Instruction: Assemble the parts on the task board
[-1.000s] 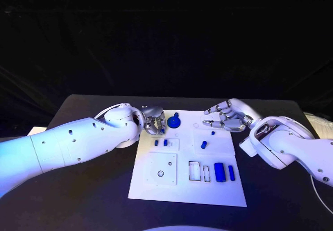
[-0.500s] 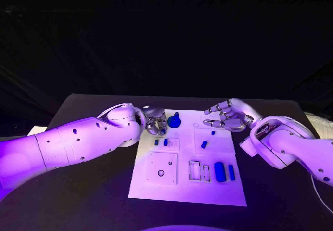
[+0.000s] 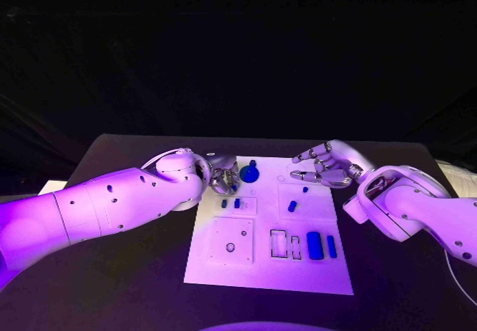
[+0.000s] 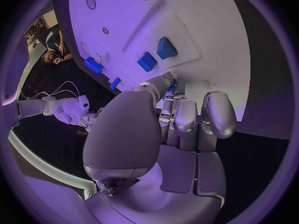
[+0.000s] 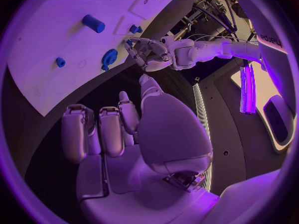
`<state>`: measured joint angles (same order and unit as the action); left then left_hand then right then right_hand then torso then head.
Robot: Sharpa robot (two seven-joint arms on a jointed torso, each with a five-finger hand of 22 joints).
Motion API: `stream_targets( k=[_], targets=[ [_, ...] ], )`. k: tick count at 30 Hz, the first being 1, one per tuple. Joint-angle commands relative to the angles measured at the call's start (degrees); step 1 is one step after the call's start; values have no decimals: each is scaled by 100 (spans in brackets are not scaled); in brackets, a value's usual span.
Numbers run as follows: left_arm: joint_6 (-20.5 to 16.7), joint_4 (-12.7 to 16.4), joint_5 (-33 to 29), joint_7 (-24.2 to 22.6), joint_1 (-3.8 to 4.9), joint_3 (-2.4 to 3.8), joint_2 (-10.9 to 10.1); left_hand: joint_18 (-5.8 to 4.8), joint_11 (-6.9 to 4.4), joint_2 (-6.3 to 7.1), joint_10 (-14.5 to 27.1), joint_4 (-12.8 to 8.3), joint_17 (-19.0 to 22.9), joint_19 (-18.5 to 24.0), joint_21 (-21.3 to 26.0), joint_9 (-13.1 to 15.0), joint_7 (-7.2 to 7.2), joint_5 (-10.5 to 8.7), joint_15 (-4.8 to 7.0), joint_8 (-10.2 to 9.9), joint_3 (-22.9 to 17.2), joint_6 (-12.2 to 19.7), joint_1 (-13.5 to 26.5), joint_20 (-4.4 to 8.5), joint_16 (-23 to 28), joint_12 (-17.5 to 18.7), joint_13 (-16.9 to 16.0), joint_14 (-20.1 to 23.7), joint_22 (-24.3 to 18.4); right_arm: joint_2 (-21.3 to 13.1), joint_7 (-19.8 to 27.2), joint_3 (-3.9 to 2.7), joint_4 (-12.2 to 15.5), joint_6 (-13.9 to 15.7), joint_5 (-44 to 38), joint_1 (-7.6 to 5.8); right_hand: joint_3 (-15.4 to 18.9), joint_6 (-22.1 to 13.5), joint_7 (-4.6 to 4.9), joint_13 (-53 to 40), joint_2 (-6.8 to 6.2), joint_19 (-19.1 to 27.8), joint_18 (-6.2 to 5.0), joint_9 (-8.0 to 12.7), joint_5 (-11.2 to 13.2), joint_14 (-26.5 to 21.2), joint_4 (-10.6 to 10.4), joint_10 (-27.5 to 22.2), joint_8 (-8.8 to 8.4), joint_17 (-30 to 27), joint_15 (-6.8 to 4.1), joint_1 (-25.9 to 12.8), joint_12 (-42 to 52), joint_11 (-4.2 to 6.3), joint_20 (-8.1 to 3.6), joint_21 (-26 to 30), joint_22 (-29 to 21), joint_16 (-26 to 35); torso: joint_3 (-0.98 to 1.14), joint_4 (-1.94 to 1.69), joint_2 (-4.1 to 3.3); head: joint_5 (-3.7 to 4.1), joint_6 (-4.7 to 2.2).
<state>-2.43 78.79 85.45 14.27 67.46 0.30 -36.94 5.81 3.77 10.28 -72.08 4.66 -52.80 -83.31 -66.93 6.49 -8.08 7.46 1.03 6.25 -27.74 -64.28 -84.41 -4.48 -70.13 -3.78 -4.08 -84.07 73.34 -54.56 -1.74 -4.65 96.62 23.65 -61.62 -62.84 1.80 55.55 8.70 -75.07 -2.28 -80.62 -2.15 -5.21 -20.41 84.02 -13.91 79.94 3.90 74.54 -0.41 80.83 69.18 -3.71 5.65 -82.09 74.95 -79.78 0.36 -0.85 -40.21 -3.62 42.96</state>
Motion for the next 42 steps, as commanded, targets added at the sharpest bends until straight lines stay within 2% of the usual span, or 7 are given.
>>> stream_targets(
  k=[1,14,19,26,29,34,42],
  targets=[
    [98,-8,33,13,-3,-1,8,-83,11,7,-41,8,17,-23,5,-14,2,-35,9,-39,-28,-42,91,-10,-28,12,-6,-36,5,2,37,0,6,-24,-24,4,14,12,-16,-26,30,16,-109,-9,-22,278,6,16,3,9,-40,34,1,29,-11,26,218,19,1,0,3,-3,-3],
    [140,-36,-42,77,-3,-3,3,-72,210,177,529,-1,186,33,125,-234,-203,-32,-143,-281,-123,536,293,-122,-34,39,46,12,-46,-6,3,0,-2,-36,-24,4,23,15,-15,16,34,44,-119,-10,-41,270,4,-10,3,-36,-41,41,-53,29,-12,52,179,52,-1,-2,3,-5,-10],
    [141,-38,-82,107,-3,-3,-10,-50,266,238,813,-18,268,64,224,-280,-235,-38,-188,-272,-94,734,352,-172,-36,40,53,34,-103,-14,-108,0,-7,-24,-105,4,31,-94,-12,2294,45,235,-187,8,-51,18,-102,-1508,-10,-938,-45,158,-3177,29,-23,271,-112,820,0,2,3,-10,-17],
    [122,-4,-93,110,-3,-3,-76,-39,285,234,925,-57,323,74,264,-286,-247,-36,-205,-278,-61,847,340,-197,-40,36,49,48,-124,-41,-260,0,-92,-154,-551,4,-120,41,69,4106,-11,204,-192,-18,177,22,-264,-1648,2,-1538,23,496,-4928,-101,2,324,-153,1385,-4,1,8,5,-25],
    [65,41,-198,48,-1,-3,-163,-33,288,217,962,-74,334,81,289,-282,-246,-32,-209,-270,-60,854,323,-203,-44,35,49,51,-139,-66,-342,0,-169,-295,-857,4,-262,196,51,4459,-33,175,-185,-45,200,50,-143,-1784,52,-1497,3,773,-5269,-64,8,301,-118,1352,-6,1,11,14,-31],
    [-401,144,-1267,-289,34,3,-429,80,285,162,943,-43,608,288,854,-261,-245,-26,-213,-217,-18,728,380,-218,75,-5,39,137,-511,-121,-501,-1,-270,-553,-1623,4,-565,365,32,5269,-169,139,-173,-44,393,94,-50,-1715,11,-1401,36,1096,-5858,-98,30,264,-64,1258,-2,-3,17,53,-54],
    [-1326,276,-4137,-1590,80,1,-824,208,290,26,782,185,1188,624,1640,-258,-281,-38,-234,-166,78,573,660,-244,395,-112,25,396,-1007,-134,-904,-2,-283,-1067,-3164,20,-913,477,-42,6006,-347,120,-167,-25,453,127,-53,-1678,-15,-1240,48,1159,-6220,-110,37,227,-14,1091,-5,-9,10,140,-116]
  ],
)
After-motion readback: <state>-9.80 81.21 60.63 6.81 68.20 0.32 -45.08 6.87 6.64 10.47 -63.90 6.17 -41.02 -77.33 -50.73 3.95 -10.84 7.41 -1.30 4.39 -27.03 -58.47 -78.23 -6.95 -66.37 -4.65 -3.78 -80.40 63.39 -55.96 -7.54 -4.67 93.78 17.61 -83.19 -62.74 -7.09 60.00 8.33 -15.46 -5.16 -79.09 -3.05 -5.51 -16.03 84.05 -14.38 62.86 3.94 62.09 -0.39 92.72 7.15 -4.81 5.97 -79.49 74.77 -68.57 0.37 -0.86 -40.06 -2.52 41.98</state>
